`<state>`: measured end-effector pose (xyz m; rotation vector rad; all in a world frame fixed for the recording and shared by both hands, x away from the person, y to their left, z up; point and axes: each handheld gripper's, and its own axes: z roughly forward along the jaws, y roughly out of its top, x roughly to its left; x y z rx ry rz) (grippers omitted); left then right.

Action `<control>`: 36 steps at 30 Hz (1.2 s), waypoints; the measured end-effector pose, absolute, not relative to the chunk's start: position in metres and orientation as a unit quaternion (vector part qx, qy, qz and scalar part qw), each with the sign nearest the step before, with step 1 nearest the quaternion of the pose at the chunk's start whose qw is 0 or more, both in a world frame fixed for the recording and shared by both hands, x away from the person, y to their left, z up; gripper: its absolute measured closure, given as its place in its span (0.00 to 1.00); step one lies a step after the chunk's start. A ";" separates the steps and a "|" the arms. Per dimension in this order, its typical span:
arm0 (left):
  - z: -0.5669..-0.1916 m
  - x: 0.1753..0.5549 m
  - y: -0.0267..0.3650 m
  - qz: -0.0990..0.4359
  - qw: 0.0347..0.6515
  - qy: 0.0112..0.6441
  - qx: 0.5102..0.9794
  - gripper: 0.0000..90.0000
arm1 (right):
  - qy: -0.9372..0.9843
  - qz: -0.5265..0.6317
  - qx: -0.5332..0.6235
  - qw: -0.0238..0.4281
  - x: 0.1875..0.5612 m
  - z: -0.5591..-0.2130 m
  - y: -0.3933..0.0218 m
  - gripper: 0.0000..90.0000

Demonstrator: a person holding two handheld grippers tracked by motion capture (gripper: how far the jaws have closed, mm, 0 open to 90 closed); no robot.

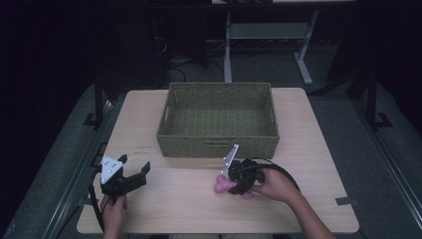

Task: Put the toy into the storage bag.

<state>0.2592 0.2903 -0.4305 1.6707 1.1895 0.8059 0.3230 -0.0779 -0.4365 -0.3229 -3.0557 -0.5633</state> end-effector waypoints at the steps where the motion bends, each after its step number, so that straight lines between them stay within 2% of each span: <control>1: -0.431 0.259 0.290 0.325 0.453 0.482 0.676 0.15 | -0.978 -0.180 -0.104 0.009 0.323 -0.436 -0.078 0.64; 17: -0.430 0.259 0.291 0.327 0.454 0.482 0.674 0.15 | -0.979 -0.178 -0.097 0.012 0.323 -0.432 -0.079 0.65; 36: -0.430 0.259 0.290 0.329 0.454 0.482 0.674 0.15 | -0.973 -0.208 -0.100 0.016 0.330 -0.399 -0.094 0.65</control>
